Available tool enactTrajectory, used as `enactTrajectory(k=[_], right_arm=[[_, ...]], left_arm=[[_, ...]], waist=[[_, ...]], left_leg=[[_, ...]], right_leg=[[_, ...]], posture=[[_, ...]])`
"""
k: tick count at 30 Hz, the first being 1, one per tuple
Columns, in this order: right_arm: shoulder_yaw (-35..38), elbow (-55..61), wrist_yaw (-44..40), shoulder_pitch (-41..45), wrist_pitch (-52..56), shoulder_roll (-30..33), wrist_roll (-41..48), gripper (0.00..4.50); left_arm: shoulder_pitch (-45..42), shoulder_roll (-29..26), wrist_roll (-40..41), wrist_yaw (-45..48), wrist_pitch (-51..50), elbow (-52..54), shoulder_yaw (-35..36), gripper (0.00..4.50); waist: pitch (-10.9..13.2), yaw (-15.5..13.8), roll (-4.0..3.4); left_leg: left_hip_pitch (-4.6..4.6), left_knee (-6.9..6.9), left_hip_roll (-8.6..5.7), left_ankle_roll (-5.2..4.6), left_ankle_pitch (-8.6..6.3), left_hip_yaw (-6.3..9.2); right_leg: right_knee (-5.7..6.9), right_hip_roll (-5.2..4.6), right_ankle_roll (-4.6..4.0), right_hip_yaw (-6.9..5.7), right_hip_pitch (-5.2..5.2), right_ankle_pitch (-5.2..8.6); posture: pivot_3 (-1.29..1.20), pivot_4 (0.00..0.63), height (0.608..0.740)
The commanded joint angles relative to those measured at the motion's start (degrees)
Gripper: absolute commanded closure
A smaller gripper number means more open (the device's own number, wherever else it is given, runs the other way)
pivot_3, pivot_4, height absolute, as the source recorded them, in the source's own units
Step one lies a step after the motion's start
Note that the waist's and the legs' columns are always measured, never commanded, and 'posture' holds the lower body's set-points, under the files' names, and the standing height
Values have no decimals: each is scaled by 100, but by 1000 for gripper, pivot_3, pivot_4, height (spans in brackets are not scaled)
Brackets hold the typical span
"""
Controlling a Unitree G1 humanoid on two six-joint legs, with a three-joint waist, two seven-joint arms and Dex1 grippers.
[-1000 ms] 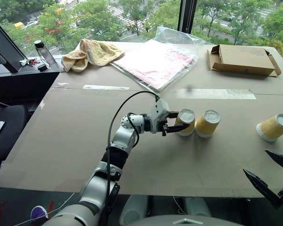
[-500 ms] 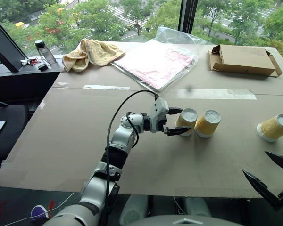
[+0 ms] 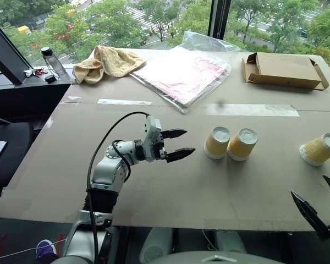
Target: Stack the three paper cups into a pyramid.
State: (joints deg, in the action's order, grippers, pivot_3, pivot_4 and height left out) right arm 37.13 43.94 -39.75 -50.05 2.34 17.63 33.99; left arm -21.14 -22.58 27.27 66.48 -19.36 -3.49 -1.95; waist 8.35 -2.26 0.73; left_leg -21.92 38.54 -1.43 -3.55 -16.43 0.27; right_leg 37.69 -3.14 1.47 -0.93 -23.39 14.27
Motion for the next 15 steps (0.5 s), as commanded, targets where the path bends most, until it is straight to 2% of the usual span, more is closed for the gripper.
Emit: enactTrajectory(k=[1,5,8,12,15], right_arm=[[52,261,715,173,-56,-251,-369,0],[-48,445,1509,578,196,-443,-699,0],[39,572,2264,876,825,-382,-1122,0],[373,635,2566,1095,1323,-252,-529,0],[457,657,2680,1151,1697,-7,-550,0]], left_arm=[[175,-219,571,137,-521,743,142,91],[255,-550,963,535,-964,1187,1,91],[98,-641,1129,583,-1192,1412,-44,91],[76,-724,1378,386,-1539,2041,-81,91],[195,-725,1526,176,-1641,2454,-38,91]], waist=[[-1,6,-2],[-6,14,-13],[-11,9,-21],[-10,14,-23],[-11,31,-27]], left_leg=[[0,0,-1,0,0,0],[-2,0,-1,3,1,-1],[0,0,-1,10,6,-1],[-2,0,-3,12,7,-2],[-2,-1,-3,12,7,-3]], right_leg=[[-2,-1,-3,0,0,2],[-2,-1,-8,0,-3,4],[3,0,-9,0,-4,5],[3,3,-6,0,-4,3],[2,4,-4,0,-4,2]], posture=[[0,150,740],[0,150,740],[0,150,740],[0,150,740],[0,150,740]])
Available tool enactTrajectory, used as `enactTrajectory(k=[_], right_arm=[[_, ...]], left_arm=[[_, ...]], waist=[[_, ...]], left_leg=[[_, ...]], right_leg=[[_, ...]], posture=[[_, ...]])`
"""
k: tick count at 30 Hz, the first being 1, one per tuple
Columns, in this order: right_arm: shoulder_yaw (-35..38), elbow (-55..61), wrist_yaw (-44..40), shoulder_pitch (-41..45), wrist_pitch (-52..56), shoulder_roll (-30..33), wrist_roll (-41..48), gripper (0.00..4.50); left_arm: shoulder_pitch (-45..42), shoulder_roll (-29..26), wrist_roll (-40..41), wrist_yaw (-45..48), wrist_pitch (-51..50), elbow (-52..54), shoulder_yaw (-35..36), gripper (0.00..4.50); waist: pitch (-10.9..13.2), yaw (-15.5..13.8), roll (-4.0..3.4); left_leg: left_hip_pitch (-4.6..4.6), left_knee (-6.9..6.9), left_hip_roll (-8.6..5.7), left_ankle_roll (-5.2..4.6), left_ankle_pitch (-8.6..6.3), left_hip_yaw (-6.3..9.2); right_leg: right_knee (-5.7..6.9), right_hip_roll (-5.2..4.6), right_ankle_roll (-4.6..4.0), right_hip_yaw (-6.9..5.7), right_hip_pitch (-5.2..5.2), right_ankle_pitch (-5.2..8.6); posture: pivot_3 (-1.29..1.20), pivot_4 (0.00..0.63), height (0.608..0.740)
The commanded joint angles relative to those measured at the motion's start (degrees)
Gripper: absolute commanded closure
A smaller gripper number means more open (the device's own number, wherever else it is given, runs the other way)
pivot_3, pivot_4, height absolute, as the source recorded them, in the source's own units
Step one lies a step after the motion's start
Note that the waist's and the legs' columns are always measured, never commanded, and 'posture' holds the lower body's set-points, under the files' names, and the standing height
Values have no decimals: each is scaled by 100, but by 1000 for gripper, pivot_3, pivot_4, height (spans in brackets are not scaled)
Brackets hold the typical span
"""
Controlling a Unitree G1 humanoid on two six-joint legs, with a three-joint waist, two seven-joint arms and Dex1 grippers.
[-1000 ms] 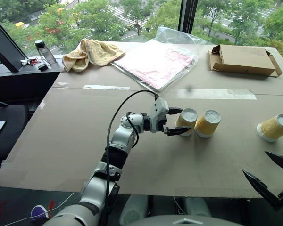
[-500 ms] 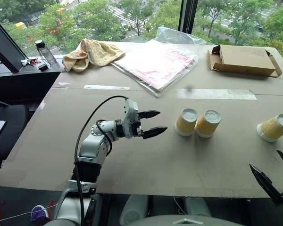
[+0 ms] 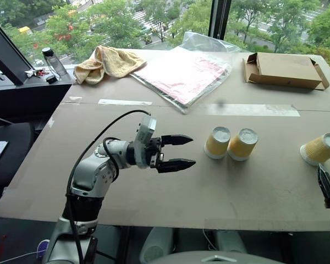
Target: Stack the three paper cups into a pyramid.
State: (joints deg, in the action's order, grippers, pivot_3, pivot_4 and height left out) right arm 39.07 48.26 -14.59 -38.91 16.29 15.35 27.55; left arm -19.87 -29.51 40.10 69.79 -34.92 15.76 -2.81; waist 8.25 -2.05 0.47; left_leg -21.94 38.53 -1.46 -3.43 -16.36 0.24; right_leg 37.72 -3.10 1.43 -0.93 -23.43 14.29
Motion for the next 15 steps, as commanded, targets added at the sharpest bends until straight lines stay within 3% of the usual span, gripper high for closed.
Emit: enactTrajectory(k=[1,5,15], right_arm=[[254,188,193,94,427,319,83,0],[303,-145,216,313,824,650,112,0],[44,-1471,515,1808,1639,1136,114,0]], left_arm=[[120,-10,286,-269,-104,634,77,91],[461,5,358,-593,-97,1111,45,91],[929,-47,185,-1021,116,1371,-32,91]], waist=[[0,18,0],[-3,67,-4],[-3,119,-8]], left_leg=[[0,0,0,0,0,-1],[3,-1,1,-5,-3,-1],[8,-2,-1,-8,-3,-4]], right_leg=[[0,0,0,1,0,0],[1,4,1,1,1,0],[3,14,1,3,7,-1]], posture=[[0,150,740],[0,150,740],[0,150,740]])
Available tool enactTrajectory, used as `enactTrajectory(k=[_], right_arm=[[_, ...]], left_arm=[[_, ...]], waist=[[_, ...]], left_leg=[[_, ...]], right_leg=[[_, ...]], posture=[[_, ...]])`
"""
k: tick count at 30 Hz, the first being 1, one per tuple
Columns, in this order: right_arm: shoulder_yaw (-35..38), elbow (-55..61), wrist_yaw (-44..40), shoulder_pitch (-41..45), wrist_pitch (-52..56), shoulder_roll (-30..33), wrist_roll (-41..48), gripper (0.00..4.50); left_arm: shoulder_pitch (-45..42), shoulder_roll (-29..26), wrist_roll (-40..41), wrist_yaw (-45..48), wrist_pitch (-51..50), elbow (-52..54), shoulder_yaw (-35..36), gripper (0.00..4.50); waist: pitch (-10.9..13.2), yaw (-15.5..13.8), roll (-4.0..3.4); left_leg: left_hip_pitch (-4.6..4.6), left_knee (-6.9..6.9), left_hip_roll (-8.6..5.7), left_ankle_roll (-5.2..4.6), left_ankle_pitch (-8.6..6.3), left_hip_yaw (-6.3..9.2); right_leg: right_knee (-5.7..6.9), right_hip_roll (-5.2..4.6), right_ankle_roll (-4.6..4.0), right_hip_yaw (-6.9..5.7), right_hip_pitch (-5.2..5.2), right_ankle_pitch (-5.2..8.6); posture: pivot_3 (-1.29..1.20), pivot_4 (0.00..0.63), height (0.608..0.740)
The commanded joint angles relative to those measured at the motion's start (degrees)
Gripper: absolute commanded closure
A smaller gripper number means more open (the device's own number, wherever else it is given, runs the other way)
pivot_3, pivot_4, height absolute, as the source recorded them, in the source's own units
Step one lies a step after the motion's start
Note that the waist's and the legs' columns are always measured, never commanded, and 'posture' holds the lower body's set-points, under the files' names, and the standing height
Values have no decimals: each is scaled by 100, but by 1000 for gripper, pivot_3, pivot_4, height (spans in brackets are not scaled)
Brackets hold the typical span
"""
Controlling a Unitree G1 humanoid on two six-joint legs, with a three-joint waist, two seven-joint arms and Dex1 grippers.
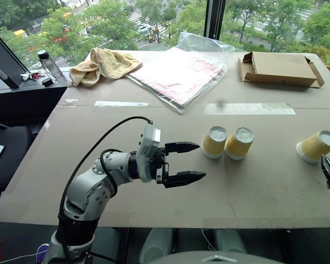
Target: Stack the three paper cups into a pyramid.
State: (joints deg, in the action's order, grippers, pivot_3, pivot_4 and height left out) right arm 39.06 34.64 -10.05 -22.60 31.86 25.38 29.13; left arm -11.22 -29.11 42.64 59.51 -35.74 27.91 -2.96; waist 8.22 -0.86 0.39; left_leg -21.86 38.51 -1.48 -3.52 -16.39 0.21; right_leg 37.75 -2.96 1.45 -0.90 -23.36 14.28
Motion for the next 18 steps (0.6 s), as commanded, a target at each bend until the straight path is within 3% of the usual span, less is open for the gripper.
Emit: enactTrajectory(k=[1,18], right_arm=[[31,-171,45,257,112,157,-47,0],[-584,-1634,-232,1619,-75,511,-529,0]], left_arm=[[93,-109,-111,24,244,129,-19,91],[442,-297,-458,148,895,-118,-9,91]], waist=[[0,1,-1],[2,7,-4]], left_leg=[[0,0,0,0,0,0],[0,0,0,-1,-1,-6]], right_leg=[[1,1,1,0,0,0],[-3,4,3,10,0,-2]], posture=[[0,150,740],[0,150,740]])
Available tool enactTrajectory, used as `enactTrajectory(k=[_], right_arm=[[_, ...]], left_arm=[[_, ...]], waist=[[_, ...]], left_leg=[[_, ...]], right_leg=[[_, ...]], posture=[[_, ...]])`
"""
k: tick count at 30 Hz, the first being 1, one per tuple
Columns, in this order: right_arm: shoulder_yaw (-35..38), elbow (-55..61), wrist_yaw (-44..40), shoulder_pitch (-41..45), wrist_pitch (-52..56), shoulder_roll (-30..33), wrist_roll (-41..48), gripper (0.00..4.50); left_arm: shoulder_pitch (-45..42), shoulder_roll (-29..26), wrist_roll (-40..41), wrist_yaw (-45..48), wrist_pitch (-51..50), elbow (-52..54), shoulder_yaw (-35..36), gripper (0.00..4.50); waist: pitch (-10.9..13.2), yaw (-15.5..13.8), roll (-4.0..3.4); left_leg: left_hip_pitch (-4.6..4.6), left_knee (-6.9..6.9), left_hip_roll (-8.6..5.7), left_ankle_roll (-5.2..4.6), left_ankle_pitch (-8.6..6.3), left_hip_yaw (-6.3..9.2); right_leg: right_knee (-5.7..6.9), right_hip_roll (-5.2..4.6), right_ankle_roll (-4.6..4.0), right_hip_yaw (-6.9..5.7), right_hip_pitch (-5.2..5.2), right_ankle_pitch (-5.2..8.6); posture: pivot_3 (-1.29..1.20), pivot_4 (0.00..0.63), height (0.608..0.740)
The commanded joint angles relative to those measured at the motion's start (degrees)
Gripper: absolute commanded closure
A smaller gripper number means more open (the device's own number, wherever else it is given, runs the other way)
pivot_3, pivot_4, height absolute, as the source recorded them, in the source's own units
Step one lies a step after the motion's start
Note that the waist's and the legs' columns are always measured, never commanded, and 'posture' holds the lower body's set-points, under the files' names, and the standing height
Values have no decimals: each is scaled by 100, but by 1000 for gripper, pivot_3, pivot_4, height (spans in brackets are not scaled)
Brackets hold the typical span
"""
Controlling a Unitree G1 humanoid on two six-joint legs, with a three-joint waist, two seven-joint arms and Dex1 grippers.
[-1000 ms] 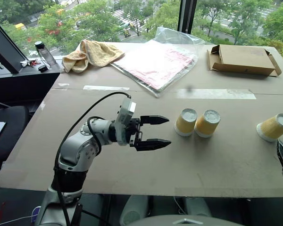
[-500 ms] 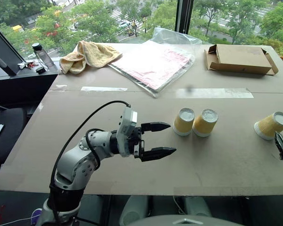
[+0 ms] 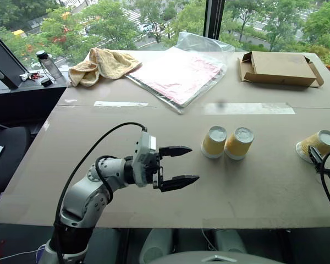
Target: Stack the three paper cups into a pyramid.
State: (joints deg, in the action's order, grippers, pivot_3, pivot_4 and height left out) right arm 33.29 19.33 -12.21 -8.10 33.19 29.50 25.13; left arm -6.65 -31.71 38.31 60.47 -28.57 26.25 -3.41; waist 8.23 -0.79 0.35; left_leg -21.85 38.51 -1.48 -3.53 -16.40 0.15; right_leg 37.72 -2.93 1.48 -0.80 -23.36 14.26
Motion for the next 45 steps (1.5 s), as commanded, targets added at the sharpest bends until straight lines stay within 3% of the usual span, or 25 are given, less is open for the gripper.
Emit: enactTrajectory(k=[1,6,9,12,18,23,30,37,45], right_arm=[[-37,-205,-22,260,-254,98,-167,0],[-203,-694,-119,649,-482,157,-363,0],[-228,-928,-195,812,-589,193,-417,925],[-238,-1100,-285,903,-716,232,-479,2297],[-135,-720,-881,926,-638,519,-109,2319],[-225,383,-1706,1139,72,1222,827,2319],[-968,1265,-2010,2256,1224,1823,2075,2319],[-1981,1338,-2111,3012,1469,1844,2056,2319],[-2381,1087,-2321,3140,1374,1813,1814,2319]], left_arm=[[3,-54,-57,54,223,39,42,91],[69,-71,-108,64,373,-19,94,91],[127,-88,-156,73,476,-37,106,0],[151,-59,-181,53,578,-89,121,0],[238,112,-310,-195,859,-353,272,0],[367,591,-539,-524,1736,-782,659,0],[700,-54,391,234,1130,-761,1199,0],[968,-248,431,319,1119,-666,1430,0],[903,-444,520,436,1057,-691,1623,0]], waist=[[0,0,0],[2,2,-4],[3,5,-5],[4,0,-6],[6,1,-9],[17,23,-36],[29,8,-20],[36,-2,-3],[38,-1,-3]], left_leg=[[0,0,0,0,0,0],[1,-1,0,0,0,0],[0,-1,0,0,0,0],[1,-2,1,0,0,0],[0,-3,1,-1,0,0],[2,-4,2,-2,-1,-1],[-2,-7,10,-2,-1,6],[-26,-6,1,-4,-3,11],[-30,-12,3,-4,-4,14]], right_leg=[[0,0,0,0,0,0],[1,0,0,0,0,0],[0,-1,0,0,0,-1],[1,0,0,0,0,-1],[0,-2,1,0,0,-1],[0,-4,2,-1,-1,-2],[-3,2,1,-8,-5,-1],[-31,-18,2,-18,-11,-3],[-33,-21,0,-22,-18,-3]], posture=[[0,150,740],[0,150,740],[0,150,740],[0,150,740],[0,150,740],[0,150,740],[0,150,740],[0,150,740],[0,150,740]])
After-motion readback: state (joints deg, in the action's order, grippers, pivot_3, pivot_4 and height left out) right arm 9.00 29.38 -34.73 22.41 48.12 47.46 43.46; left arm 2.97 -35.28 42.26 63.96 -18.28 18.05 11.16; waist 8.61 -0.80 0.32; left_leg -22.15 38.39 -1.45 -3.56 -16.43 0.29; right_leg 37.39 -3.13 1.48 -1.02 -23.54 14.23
